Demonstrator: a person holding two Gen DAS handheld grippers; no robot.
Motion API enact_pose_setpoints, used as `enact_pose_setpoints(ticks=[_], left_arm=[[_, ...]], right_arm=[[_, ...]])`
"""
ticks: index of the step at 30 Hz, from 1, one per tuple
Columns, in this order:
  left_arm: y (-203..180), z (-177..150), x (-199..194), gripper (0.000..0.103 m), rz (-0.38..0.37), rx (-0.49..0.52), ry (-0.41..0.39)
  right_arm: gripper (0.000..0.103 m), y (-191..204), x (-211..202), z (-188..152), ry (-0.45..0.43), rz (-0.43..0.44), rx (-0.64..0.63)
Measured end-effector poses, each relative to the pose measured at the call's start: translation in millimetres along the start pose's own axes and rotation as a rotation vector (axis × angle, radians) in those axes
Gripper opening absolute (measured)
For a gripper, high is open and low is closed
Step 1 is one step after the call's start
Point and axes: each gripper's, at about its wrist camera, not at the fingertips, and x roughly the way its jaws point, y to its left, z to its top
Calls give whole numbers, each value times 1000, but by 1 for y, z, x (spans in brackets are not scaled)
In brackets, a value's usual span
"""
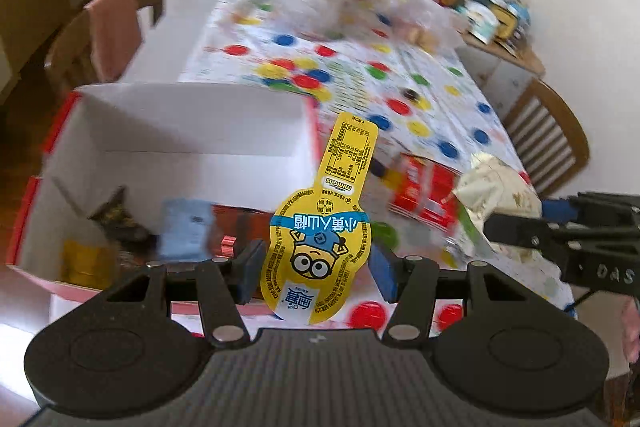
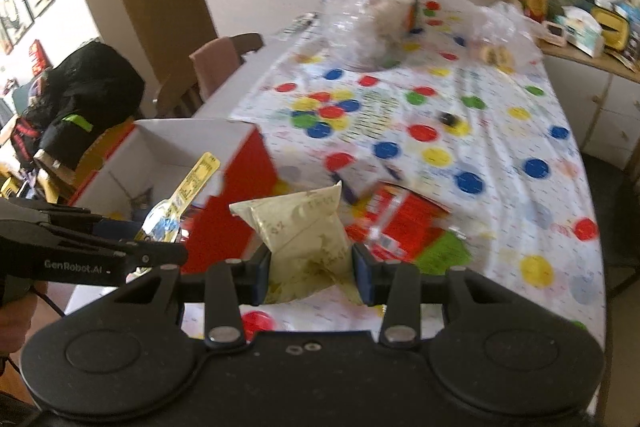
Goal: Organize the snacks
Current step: 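Carry both held packets over the white box and lower them inside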
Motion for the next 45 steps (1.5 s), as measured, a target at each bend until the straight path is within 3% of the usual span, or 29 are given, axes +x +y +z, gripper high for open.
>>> enact_pose_setpoints(ticks=[10, 19, 24, 32, 45], left_arm=[[75, 11, -11, 55, 93, -47, -31], [127, 21, 3, 55, 174, -58, 7], [137, 34, 21, 55, 197, -27, 36], [148, 49, 57, 55, 220, 7, 145], [147, 50, 92, 55, 246, 73, 245]], right_arm=[[40, 84, 40, 24, 17, 54, -77], [40, 134, 94, 43, 56, 45, -109], [40, 147, 123, 51, 68, 16, -112], [40, 163, 175, 60, 128, -25, -150], [40, 156, 221, 58, 217, -96, -162]])
